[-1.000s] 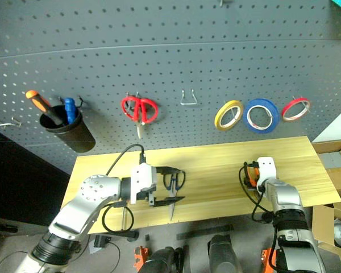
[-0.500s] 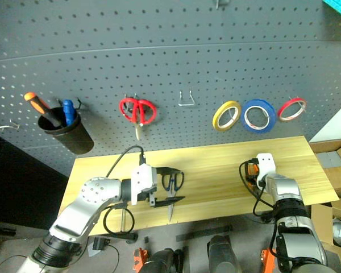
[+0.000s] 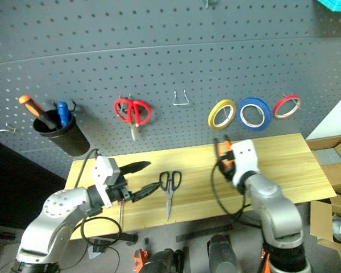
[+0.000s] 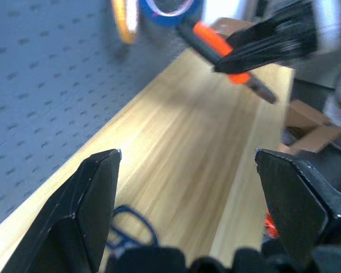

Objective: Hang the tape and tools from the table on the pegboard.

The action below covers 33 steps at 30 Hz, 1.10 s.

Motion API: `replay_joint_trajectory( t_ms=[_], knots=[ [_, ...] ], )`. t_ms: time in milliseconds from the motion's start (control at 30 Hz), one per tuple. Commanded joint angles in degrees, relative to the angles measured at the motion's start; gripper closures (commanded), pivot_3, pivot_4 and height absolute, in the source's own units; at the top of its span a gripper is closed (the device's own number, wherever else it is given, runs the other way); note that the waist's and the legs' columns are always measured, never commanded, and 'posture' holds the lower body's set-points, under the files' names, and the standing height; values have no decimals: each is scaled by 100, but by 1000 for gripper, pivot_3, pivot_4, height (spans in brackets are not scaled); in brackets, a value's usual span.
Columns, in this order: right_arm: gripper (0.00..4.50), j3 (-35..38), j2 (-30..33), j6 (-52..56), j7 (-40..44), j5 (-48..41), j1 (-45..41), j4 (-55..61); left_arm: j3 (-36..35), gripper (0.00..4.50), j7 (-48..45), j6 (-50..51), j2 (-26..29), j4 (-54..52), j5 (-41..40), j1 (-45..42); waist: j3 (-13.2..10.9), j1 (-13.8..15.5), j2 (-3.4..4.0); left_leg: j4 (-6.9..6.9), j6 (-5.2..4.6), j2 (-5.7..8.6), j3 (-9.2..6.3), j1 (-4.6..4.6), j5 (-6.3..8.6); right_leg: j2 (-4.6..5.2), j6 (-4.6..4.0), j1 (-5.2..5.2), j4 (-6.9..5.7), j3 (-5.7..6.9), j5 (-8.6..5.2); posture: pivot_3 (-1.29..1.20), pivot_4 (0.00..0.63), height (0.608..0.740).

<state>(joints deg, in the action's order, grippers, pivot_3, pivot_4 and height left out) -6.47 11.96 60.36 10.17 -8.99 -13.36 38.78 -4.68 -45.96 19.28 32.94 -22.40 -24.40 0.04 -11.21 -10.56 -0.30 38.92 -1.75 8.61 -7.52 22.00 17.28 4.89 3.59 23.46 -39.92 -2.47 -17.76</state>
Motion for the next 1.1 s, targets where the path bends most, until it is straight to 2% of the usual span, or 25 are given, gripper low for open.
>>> replay_joint_trajectory(
  t_ms=[33,133,233,400,633,867,1100],
  knots=[
    [1950,-487,-234,-735,-302,351,-836,314,-497,452,548,-218,-308,-91,-123,-173,0,34,-1,1,0,-1,5,-7,0,0,-1,-4,2,-1,10,-231,181,740],
    [1950,-612,-406,-1367,-364,562,-1641,-273,-686,452,840,-425,-529,-53,-68,-264,3,79,-6,4,9,-14,23,-15,-8,-1,-1,4,11,12,51,-223,176,740],
    [1950,-606,-535,-1815,-363,646,-2097,-826,-731,452,1039,-606,-599,-43,105,-273,14,106,-24,2,17,-30,29,-21,-12,-9,-7,6,10,20,56,-213,168,740],
    [1950,-421,-1066,-3055,-464,690,-3282,-2615,-814,452,1360,-720,-634,-122,309,-140,26,64,-42,1,21,-34,47,-19,-15,-13,-11,19,8,10,59,-192,161,740],
    [1950,-142,-1209,-4991,-514,857,-4686,-5157,-876,452,1621,-764,-611,-161,377,-179,33,-5,-53,-5,21,-36,56,1,-15,-11,-13,60,-1,14,60,-153,150,740],
    [1950,60,-1253,-6124,-649,967,-5105,-6775,-718,452,1673,-717,-606,-207,378,-289,50,-57,-72,2,22,-36,60,0,-15,-10,-17,58,-7,13,63,-136,150,740],
    [1950,-29,-1364,-6275,-689,1068,-4616,-7034,-664,452,1673,-707,-605,-134,380,-434,60,-45,-79,4,45,-55,59,-11,-49,-29,-42,57,-9,14,111,-143,156,740]
  ],
)
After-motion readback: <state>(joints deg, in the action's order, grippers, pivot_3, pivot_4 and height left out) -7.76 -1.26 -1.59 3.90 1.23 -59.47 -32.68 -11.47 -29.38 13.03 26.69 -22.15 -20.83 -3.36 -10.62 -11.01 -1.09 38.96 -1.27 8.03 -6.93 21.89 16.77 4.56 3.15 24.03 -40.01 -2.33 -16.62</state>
